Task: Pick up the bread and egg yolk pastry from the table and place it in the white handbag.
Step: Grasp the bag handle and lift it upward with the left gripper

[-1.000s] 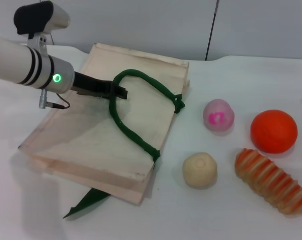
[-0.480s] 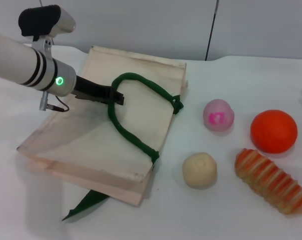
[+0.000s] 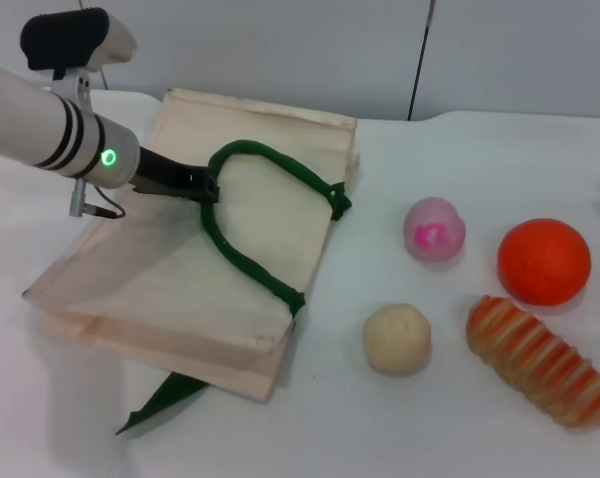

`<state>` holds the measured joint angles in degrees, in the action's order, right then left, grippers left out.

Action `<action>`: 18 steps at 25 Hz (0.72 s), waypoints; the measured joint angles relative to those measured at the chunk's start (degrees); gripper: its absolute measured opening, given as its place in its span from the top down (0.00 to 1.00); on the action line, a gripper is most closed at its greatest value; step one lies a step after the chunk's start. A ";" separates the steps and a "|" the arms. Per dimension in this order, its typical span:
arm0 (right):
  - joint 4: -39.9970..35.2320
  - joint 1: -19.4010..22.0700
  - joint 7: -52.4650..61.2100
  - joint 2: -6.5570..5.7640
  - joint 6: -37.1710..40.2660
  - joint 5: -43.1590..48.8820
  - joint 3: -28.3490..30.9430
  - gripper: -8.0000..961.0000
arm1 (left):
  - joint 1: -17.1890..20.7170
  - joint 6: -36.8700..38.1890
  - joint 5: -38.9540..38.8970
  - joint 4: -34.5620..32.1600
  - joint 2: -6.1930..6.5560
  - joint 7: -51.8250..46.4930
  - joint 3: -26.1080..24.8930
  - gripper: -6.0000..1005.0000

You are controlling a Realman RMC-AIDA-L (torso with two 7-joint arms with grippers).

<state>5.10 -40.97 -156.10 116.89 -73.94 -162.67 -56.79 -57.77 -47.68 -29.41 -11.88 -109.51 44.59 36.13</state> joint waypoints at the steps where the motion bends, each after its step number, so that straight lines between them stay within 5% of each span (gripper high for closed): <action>1: 0.20 0.00 0.00 0.00 -0.45 0.05 0.00 0.10 | 0.09 0.30 0.01 0.01 0.00 -0.05 0.00 0.72; 10: 0.44 0.04 0.00 -0.08 -0.93 1.12 0.11 0.11 | -0.12 2.76 2.59 1.00 -0.37 0.99 0.01 0.84; 18: 0.44 0.89 0.00 -0.09 -0.71 1.39 0.10 0.11 | 0.29 4.13 1.83 -0.09 -2.37 1.55 0.47 0.89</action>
<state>5.54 -40.08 -156.09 116.80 -74.65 -161.29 -56.69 -57.48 -43.55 -27.58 -11.98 -111.88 46.14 36.60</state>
